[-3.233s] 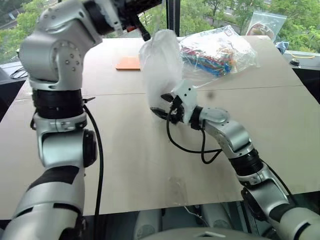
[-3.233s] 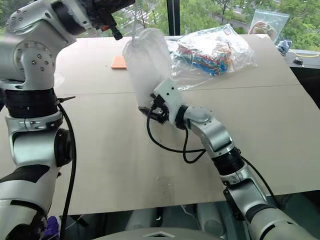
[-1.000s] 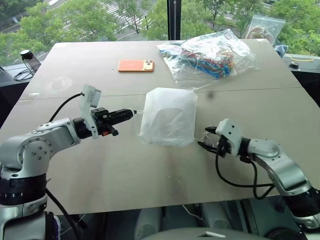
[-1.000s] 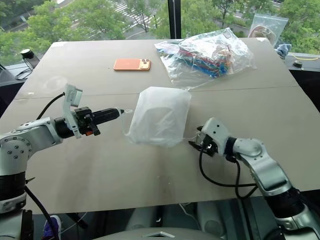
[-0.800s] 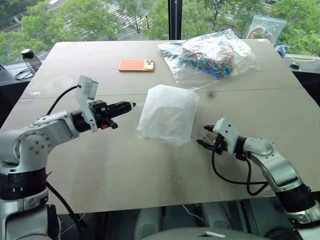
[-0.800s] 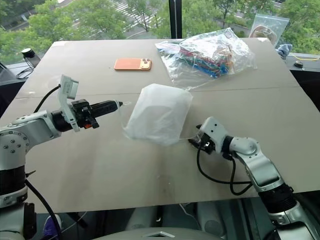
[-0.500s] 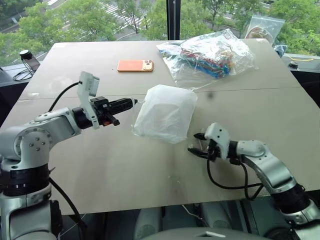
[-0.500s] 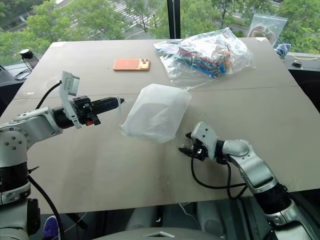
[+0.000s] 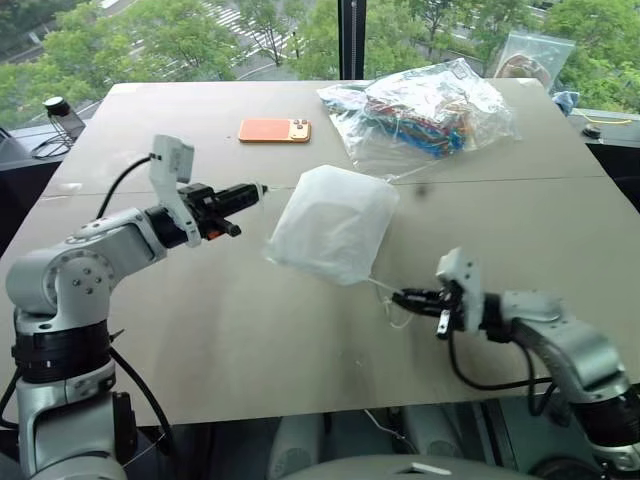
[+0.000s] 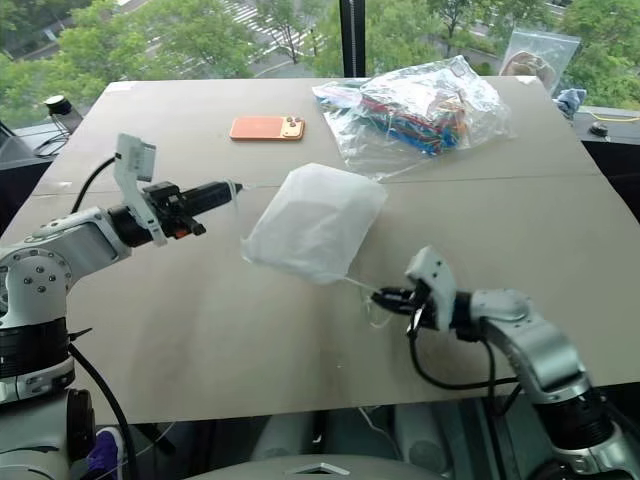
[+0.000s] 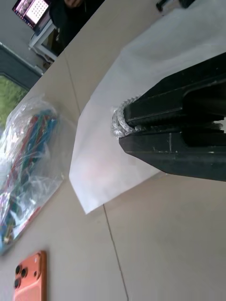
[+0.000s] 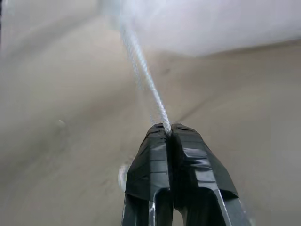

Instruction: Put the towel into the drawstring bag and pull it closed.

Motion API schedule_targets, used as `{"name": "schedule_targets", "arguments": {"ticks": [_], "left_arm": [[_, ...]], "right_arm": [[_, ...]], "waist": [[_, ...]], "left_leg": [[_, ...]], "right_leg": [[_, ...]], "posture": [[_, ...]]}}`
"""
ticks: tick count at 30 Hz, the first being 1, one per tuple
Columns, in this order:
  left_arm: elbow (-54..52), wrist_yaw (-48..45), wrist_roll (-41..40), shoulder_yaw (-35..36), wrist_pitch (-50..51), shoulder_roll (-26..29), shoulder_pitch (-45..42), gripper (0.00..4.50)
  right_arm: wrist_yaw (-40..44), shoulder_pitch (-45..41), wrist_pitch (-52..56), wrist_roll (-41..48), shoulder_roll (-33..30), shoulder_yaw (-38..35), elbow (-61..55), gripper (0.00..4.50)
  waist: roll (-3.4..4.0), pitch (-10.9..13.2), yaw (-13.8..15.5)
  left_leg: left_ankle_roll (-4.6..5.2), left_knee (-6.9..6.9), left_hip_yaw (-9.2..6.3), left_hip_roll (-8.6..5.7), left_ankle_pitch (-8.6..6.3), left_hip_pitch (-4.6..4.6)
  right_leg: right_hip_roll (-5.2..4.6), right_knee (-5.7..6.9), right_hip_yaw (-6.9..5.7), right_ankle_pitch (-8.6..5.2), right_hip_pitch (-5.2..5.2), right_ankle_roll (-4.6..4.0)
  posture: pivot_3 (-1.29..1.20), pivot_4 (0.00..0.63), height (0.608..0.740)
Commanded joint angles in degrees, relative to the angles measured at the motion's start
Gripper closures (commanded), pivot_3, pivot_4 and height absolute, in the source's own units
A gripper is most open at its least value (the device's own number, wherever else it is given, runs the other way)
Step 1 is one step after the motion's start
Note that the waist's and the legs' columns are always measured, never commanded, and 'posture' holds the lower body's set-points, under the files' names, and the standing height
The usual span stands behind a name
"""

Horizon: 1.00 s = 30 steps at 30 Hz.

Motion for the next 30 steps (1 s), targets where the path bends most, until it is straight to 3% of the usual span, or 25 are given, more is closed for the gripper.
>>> {"name": "schedule_targets", "arguments": {"ticks": [1,5,9,19,27,30], "left_arm": [[0.3,3.4,5.9,2.6,-8.8,-1.3,-3.4,4.5],[1.3,7.0,10.3,3.4,-13.9,-3.0,-5.0,4.5],[3.2,9.5,13.9,4.3,-16.7,-3.5,-4.5,4.5],[4.6,13.0,17.7,5.8,-18.2,-4.5,-3.0,4.5],[3.3,9.7,15.5,6.1,-17.4,-4.7,-1.6,4.5],[-2.5,5.0,11.6,3.6,-14.8,-5.4,2.1,4.5]], "right_arm": [[-6.7,-5.2,0.2,0.2,-1.8,-9.9,-1.7,4.47],[-10.3,-9.1,1.0,-2.3,-6.0,-13.7,-0.9,4.47],[-16.9,-12.2,0.5,-10.6,-10.3,-12.6,3.3,4.47],[-36.1,-18.1,2.5,-24.2,-8.4,-13.6,10.1,4.47],[-36.0,-17.4,2.6,-26.3,-13.0,-16.6,12.0,4.47],[-27.4,-14.7,1.8,-18.4,-11.7,-15.1,6.8,4.47]], "waist": [[-0.01,0.0,0.0],[-0.01,0.0,0.2],[-0.02,0.0,0.3],[-0.02,0.0,0.2],[-0.01,0.0,0.2],[-0.02,0.0,0.1]], "left_leg": [[0.0,0.01,0.0,0.0,0.0,0.0],[0.0,-0.03,-0.02,0.0,0.0,-0.05],[0.0,-0.03,0.04,-0.01,0.0,-0.07],[0.0,-0.04,0.04,-0.02,0.0,-0.11],[0.0,-0.04,0.04,-0.02,0.0,-0.11],[0.0,-0.04,0.04,-0.02,0.0,-0.11]], "right_leg": [[0.0,0.02,-0.01,0.0,-0.01,0.0],[0.01,-0.02,-0.01,0.01,-0.02,-0.02],[-0.02,-0.06,0.02,0.01,-0.02,-0.02],[-0.03,-0.07,0.02,0.01,-0.04,-0.01],[-0.04,-0.07,0.01,0.01,-0.04,-0.01],[-0.04,-0.08,0.02,0.01,-0.04,-0.01]], "posture": [[0.0,0.15,0.734],[0.0,0.15,0.734],[0.0,0.15,0.734],[0.0,0.15,0.734],[0.0,0.15,0.734],[0.0,0.15,0.734]]}}
